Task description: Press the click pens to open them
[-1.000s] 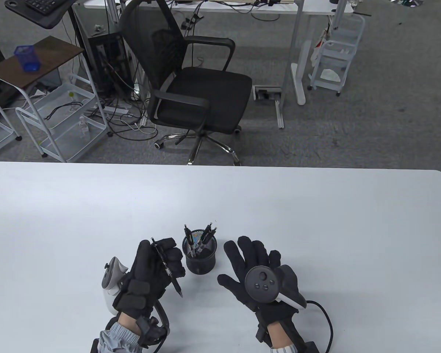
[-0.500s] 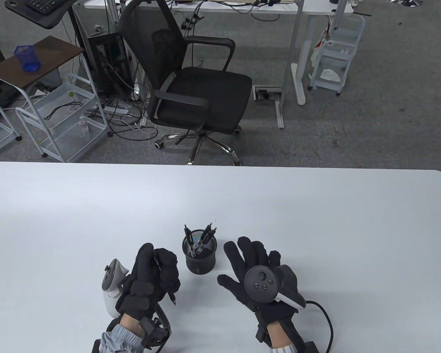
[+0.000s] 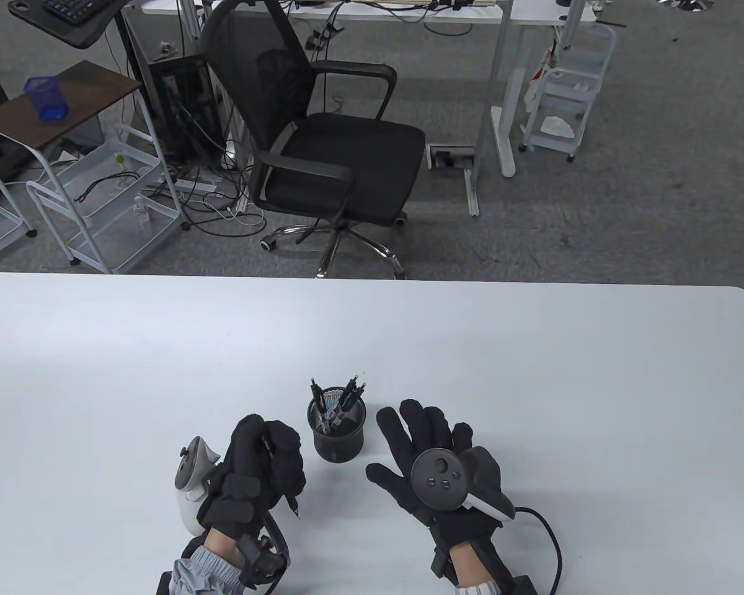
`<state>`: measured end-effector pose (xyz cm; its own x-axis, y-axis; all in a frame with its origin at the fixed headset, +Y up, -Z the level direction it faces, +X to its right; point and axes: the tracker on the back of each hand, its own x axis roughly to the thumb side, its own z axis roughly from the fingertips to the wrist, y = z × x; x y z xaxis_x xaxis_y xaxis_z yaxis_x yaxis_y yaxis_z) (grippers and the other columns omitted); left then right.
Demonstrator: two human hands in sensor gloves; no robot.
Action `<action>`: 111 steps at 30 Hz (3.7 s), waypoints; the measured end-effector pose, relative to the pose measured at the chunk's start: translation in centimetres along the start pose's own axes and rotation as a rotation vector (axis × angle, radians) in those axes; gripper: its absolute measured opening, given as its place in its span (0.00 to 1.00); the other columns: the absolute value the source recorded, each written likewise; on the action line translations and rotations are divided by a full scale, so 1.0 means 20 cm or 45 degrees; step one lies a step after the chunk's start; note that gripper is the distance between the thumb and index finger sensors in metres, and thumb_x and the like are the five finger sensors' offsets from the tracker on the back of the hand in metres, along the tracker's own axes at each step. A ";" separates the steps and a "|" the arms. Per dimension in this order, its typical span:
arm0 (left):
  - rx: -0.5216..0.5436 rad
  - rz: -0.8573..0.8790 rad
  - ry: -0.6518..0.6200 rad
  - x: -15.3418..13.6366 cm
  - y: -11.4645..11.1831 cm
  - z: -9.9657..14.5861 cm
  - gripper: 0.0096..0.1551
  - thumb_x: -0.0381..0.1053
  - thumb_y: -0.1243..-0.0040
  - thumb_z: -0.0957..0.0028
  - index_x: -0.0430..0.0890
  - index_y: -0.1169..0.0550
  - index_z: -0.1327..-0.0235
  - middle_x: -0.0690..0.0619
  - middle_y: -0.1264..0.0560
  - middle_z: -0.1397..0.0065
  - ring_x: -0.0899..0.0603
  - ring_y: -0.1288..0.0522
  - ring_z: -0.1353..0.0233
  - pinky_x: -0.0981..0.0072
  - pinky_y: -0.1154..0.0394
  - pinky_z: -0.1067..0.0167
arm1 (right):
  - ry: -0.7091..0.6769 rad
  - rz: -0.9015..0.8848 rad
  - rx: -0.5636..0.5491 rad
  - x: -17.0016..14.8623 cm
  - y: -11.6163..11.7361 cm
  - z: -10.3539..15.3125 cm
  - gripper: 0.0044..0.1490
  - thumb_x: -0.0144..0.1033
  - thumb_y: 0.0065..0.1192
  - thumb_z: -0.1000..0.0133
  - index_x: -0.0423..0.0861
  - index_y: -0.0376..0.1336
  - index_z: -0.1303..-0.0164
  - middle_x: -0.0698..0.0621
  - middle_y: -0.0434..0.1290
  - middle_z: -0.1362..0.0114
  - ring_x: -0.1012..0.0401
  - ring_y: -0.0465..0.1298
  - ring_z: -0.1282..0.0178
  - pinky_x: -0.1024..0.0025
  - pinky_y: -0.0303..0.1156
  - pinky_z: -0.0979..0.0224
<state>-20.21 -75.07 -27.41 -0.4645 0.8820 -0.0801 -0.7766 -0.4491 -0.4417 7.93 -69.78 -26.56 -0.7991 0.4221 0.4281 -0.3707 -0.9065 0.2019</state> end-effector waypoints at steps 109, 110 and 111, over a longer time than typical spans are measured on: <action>0.708 -1.926 1.191 -0.02 0.47 0.12 0.36 0.54 0.35 0.30 0.40 0.35 0.17 0.43 0.31 0.28 0.48 0.24 0.38 0.66 0.17 0.41 | 0.017 -0.006 0.029 -0.02 0.02 -0.01 0.48 0.56 0.40 0.29 0.45 0.34 0.06 0.30 0.30 0.08 0.26 0.34 0.15 0.17 0.26 0.29; 0.710 -1.922 1.190 -0.02 0.47 0.12 0.36 0.54 0.35 0.30 0.40 0.35 0.16 0.43 0.31 0.28 0.49 0.24 0.38 0.66 0.17 0.41 | 0.017 -0.005 0.029 -0.02 0.02 -0.01 0.48 0.56 0.40 0.29 0.45 0.34 0.06 0.30 0.30 0.08 0.26 0.34 0.15 0.17 0.26 0.29; 0.711 -1.919 1.188 -0.03 0.47 0.12 0.37 0.55 0.35 0.30 0.40 0.35 0.16 0.43 0.31 0.28 0.49 0.24 0.38 0.66 0.17 0.41 | 0.017 -0.004 0.030 -0.02 0.02 -0.01 0.48 0.56 0.40 0.29 0.45 0.35 0.06 0.30 0.30 0.08 0.26 0.34 0.15 0.17 0.26 0.29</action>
<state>-28.27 -80.06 -29.40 0.8695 0.2280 -0.4382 -0.3825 0.8721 -0.3051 7.95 -70.34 -26.79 -0.8042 0.4250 0.4154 -0.3624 -0.9047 0.2239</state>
